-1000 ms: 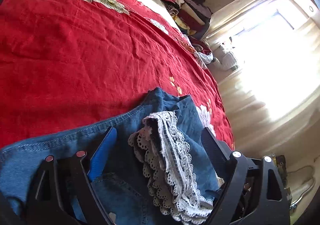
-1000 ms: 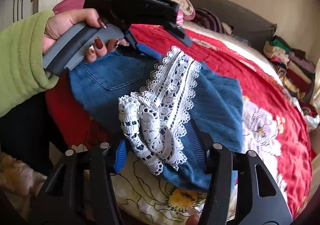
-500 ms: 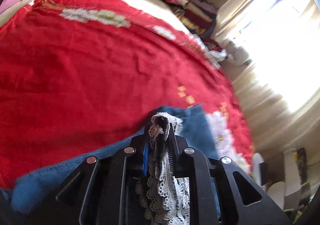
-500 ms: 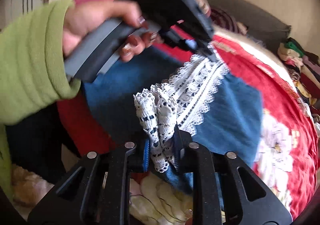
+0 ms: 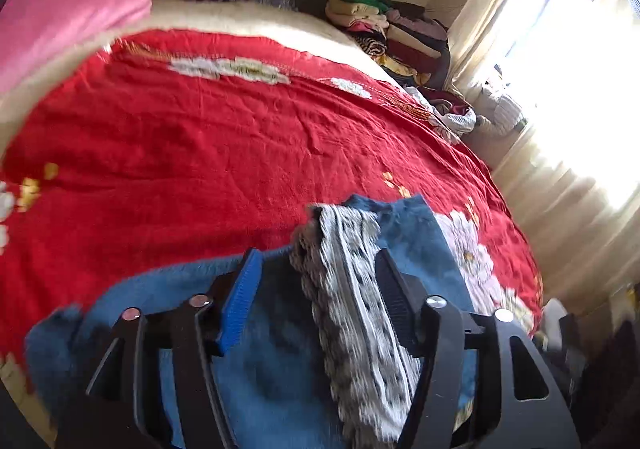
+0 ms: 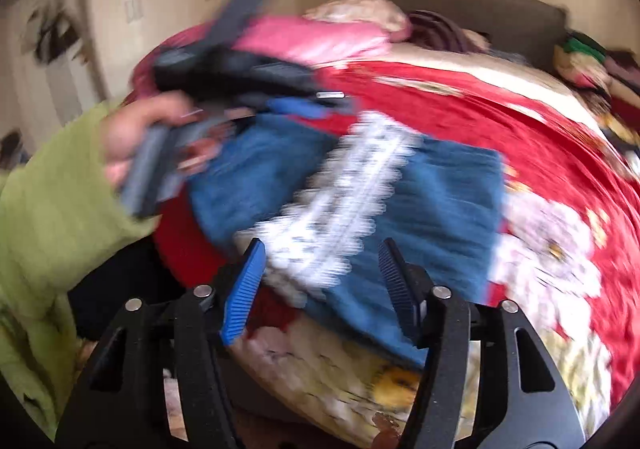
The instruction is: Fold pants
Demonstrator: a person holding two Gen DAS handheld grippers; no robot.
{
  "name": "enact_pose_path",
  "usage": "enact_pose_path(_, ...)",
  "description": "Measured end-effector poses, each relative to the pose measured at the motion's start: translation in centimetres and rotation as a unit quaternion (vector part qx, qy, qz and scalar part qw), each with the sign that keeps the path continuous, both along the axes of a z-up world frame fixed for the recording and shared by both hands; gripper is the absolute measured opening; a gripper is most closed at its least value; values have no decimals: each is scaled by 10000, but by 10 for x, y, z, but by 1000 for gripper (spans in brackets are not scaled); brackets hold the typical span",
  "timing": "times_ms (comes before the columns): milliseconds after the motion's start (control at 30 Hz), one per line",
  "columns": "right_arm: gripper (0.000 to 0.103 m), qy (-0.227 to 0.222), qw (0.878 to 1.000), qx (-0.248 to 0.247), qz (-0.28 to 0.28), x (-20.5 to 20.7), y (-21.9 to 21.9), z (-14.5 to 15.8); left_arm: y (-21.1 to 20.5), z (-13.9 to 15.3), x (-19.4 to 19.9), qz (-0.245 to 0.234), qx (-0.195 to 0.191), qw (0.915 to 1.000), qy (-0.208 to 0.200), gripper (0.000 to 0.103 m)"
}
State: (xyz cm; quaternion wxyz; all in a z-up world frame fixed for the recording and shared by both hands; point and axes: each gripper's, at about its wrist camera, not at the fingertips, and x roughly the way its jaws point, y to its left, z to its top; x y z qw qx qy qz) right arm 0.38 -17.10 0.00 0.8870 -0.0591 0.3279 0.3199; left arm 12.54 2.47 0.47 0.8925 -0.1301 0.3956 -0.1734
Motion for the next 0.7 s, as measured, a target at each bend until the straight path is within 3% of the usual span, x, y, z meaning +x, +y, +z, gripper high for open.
enact_pose_path(167, 57, 425, 9961, 342, -689, 19, -46, -3, -4, 1, -40, -29, -77, 10000, 47, 63)
enact_pose_path(433, 57, 974, 9843, 834, -1217, 35, -84, -18, -13, -38, -87, -75, -697, 9942, 814, 63)
enact_pose_path(600, 57, 1181, 9837, 776, -1109, 40, -77, -28, -29, -45, -87, -125, -387, 9950, 915, 64)
enact_pose_path(633, 57, 1218, 9836, 744, -1102, 41, -75, -30, -32, -50, -86, -78, -305, 9949, 958, 70)
enact_pose_path(700, 57, 1335, 9830, 649, -1080, 48, -69, -38, -37, -57, -86, -59, -199, 9950, 977, 73)
